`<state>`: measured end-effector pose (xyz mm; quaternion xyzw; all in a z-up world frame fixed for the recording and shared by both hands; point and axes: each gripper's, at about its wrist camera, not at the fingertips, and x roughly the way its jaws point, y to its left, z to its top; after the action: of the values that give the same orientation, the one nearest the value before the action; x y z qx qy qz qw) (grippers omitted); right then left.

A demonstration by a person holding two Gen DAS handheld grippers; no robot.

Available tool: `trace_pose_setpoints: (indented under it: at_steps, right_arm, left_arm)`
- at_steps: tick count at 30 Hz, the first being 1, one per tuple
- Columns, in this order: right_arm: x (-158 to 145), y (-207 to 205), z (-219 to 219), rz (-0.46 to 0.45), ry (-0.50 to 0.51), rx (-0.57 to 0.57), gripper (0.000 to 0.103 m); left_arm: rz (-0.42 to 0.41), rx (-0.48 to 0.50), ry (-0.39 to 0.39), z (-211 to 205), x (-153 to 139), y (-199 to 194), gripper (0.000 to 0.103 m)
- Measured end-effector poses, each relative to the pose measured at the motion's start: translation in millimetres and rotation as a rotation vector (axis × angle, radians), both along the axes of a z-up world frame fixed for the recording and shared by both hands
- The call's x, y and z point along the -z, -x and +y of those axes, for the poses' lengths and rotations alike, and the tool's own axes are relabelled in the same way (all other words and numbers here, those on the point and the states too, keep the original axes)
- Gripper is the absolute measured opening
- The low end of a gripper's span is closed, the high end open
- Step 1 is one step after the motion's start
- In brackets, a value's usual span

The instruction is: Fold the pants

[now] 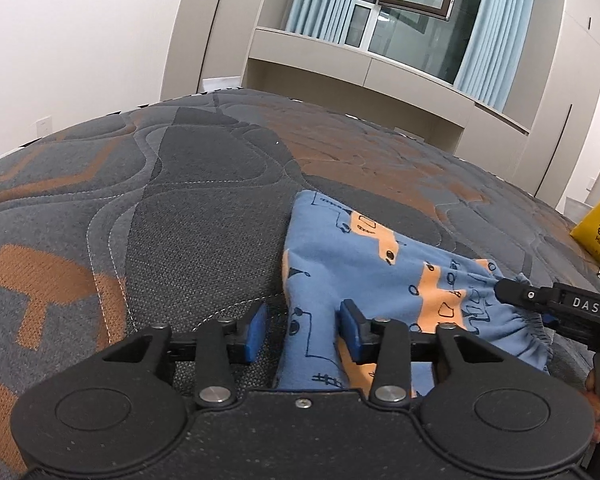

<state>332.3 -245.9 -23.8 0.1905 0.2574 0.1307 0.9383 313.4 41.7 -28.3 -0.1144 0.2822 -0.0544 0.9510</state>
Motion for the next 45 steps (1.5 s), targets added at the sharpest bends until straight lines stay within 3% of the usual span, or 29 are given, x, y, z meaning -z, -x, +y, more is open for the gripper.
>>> trace_pose_setpoints:
  at_steps: [9, 17, 20, 29, 34, 40, 45]
  right_arm:
    - [0, 6, -9, -0.020, -0.044, 0.025, 0.077]
    - [-5, 38, -17, -0.081, -0.088, 0.031, 0.103]
    - [-10, 60, -14, -0.109, -0.069, 0.031, 0.103]
    - [-28, 149, -16, -0.185, -0.062, 0.083, 0.103]
    - [-35, 204, -2, -0.225, 0.034, 0.085, 0.103]
    - [-38, 255, 24, -0.250, 0.175, 0.054, 0.103]
    - [-36, 291, 36, -0.275, 0.228, 0.072, 0.103]
  left_arm:
    - [-0.002, -0.023, -0.018, 0, -2, 1, 0.070]
    - [-0.075, -0.065, -0.009, -2, -25, 41, 0.098]
    - [-0.090, -0.062, -0.027, -9, -33, 63, 0.102]
    - [-0.125, -0.035, -0.114, -29, -46, 133, 0.102]
    - [-0.190, 0.006, -0.152, -30, -47, 181, 0.102]
    - [-0.229, -0.023, -0.182, -25, -40, 228, 0.102]
    - [-0.249, -0.020, -0.189, -19, -31, 256, 0.102]
